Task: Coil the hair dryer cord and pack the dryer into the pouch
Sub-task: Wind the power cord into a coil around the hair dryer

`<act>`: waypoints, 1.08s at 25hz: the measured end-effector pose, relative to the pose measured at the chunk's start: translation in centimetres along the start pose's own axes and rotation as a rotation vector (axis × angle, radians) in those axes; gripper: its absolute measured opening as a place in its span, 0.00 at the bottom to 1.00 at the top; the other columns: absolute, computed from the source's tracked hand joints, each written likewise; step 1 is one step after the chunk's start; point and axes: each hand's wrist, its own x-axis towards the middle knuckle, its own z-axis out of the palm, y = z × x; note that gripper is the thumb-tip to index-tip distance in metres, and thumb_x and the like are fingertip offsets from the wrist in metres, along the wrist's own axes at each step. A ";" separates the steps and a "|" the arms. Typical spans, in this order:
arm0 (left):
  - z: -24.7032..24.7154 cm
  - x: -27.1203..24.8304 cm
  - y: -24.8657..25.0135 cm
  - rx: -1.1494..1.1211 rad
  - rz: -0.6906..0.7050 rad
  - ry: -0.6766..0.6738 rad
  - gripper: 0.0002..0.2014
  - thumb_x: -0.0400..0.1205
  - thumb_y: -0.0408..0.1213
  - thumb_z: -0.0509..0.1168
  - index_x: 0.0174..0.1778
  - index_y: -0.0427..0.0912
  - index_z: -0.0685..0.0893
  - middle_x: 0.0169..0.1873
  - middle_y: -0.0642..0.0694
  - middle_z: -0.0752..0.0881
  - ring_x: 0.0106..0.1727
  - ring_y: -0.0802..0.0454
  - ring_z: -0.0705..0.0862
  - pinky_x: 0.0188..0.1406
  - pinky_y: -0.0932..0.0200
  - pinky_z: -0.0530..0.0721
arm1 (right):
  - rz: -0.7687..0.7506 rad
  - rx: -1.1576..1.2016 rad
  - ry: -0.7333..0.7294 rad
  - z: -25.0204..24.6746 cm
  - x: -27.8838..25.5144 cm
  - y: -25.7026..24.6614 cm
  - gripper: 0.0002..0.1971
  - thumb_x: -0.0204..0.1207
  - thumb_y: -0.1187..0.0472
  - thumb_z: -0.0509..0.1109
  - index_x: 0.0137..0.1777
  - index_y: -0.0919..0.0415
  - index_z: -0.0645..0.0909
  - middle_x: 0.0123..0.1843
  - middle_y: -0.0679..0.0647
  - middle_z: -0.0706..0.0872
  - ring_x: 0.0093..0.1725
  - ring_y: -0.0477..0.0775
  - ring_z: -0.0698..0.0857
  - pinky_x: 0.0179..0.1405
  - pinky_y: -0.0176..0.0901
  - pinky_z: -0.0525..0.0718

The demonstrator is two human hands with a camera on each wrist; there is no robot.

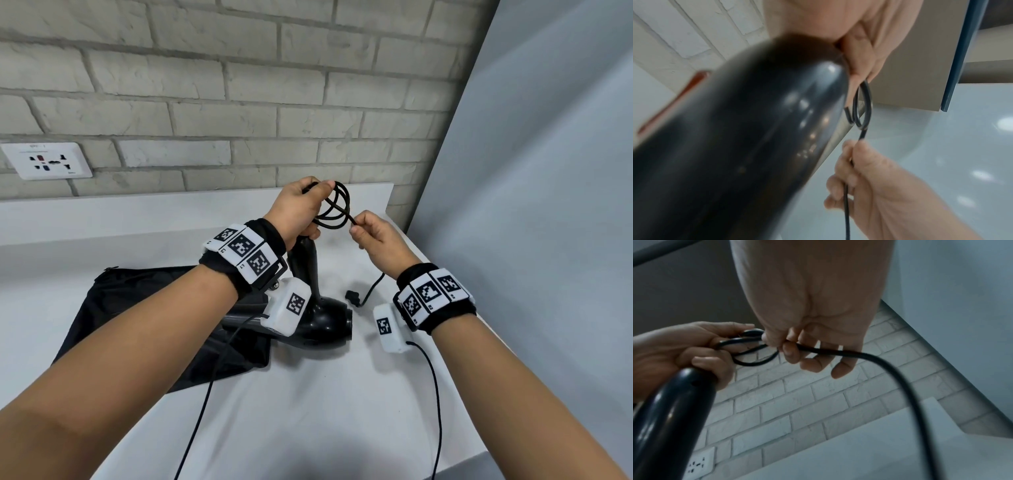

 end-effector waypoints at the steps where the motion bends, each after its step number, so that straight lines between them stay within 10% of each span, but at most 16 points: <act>1: -0.2 0.0 0.2 -0.029 0.006 0.000 0.17 0.84 0.40 0.60 0.28 0.45 0.69 0.14 0.55 0.59 0.10 0.59 0.54 0.15 0.69 0.62 | 0.037 -0.057 -0.030 -0.1 -0.2 0.6 0.14 0.79 0.67 0.61 0.34 0.51 0.69 0.30 0.48 0.71 0.31 0.46 0.69 0.36 0.38 0.70; 9: -1.2 -0.1 1.4 -0.087 0.018 -0.093 0.18 0.85 0.42 0.57 0.28 0.47 0.65 0.12 0.57 0.59 0.10 0.60 0.51 0.17 0.68 0.60 | 0.368 -0.284 -0.362 0.1 -3.5 6.5 0.06 0.70 0.69 0.71 0.46 0.66 0.86 0.52 0.47 0.79 0.53 0.40 0.77 0.63 0.35 0.68; 15: -1.6 -0.2 1.5 -0.096 0.012 -0.112 0.17 0.85 0.44 0.56 0.29 0.48 0.63 0.12 0.57 0.59 0.10 0.60 0.51 0.17 0.68 0.61 | 0.488 -0.530 -0.431 0.5 -4.4 10.6 0.12 0.67 0.70 0.69 0.32 0.50 0.81 0.46 0.51 0.85 0.50 0.49 0.82 0.53 0.36 0.76; 22: -1.3 0.1 1.1 -0.140 -0.041 -0.057 0.16 0.85 0.50 0.53 0.34 0.46 0.69 0.10 0.55 0.61 0.09 0.58 0.52 0.18 0.68 0.63 | 0.174 0.016 0.255 -0.3 -1.0 5.4 0.14 0.74 0.73 0.62 0.40 0.50 0.77 0.46 0.57 0.78 0.44 0.57 0.81 0.48 0.42 0.79; 27: -0.6 0.6 0.4 -0.123 -0.053 -0.046 0.17 0.85 0.53 0.50 0.40 0.45 0.75 0.12 0.56 0.60 0.10 0.59 0.52 0.15 0.70 0.64 | -0.228 0.382 0.417 -1.5 0.8 -4.4 0.17 0.73 0.77 0.60 0.43 0.51 0.74 0.44 0.46 0.79 0.41 0.34 0.84 0.46 0.33 0.84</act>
